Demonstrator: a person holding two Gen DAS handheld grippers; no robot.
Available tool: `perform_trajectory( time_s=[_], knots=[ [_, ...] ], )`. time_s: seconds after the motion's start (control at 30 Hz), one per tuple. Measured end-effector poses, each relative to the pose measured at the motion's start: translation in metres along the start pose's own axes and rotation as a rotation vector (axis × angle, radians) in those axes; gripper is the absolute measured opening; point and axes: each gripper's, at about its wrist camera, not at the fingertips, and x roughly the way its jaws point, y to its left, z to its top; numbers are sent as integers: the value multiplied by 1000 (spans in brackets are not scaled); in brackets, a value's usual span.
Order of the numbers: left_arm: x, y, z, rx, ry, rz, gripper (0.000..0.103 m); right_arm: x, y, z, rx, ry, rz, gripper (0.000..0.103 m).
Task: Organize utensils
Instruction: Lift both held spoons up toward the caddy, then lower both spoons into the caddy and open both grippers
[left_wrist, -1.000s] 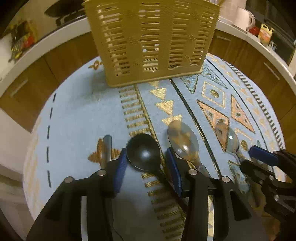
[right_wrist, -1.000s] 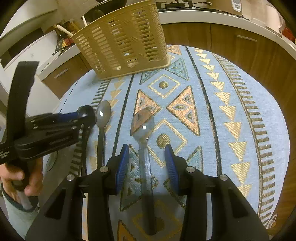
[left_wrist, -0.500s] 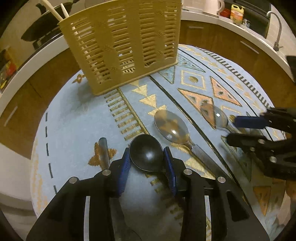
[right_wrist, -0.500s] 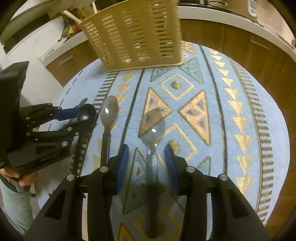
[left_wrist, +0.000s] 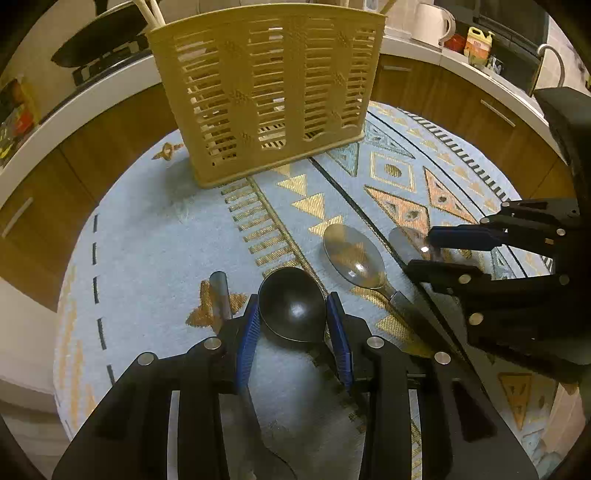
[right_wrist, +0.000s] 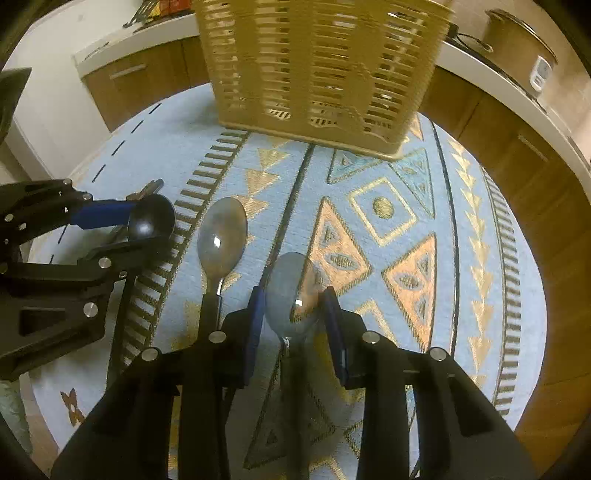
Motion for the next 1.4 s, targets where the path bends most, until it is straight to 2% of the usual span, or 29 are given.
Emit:
perform_trajectory(
  time_s=[0.1,0.27,0.43,0.63,0.9,1.13,1.23,1.4],
  knots=[
    [-6,2,-2,-9,-14,-10,34,-5,-6,0,16,-23,72,29],
    [-15,9,-3,-40,-43,-26,34,-34,-21,-9,63,-130,143,29],
    [-34,10,2,-66,-119,-34,34,-64,-36,-19,87,-236,200,29],
    [-62,1,9,-59,-218,-14,34,-102,-39,-43,76,-427,312,29],
    [-100,-12,21,-29,-329,12,34,-135,-51,-55,110,-578,376,29],
    [-135,-24,46,11,-449,101,34,-158,-60,-25,120,-686,391,29],
    [-149,-25,66,31,-501,157,34,-168,-66,-8,135,-736,369,29],
    [-159,-22,106,27,-577,236,34,-178,-80,40,176,-811,305,29]
  ],
)
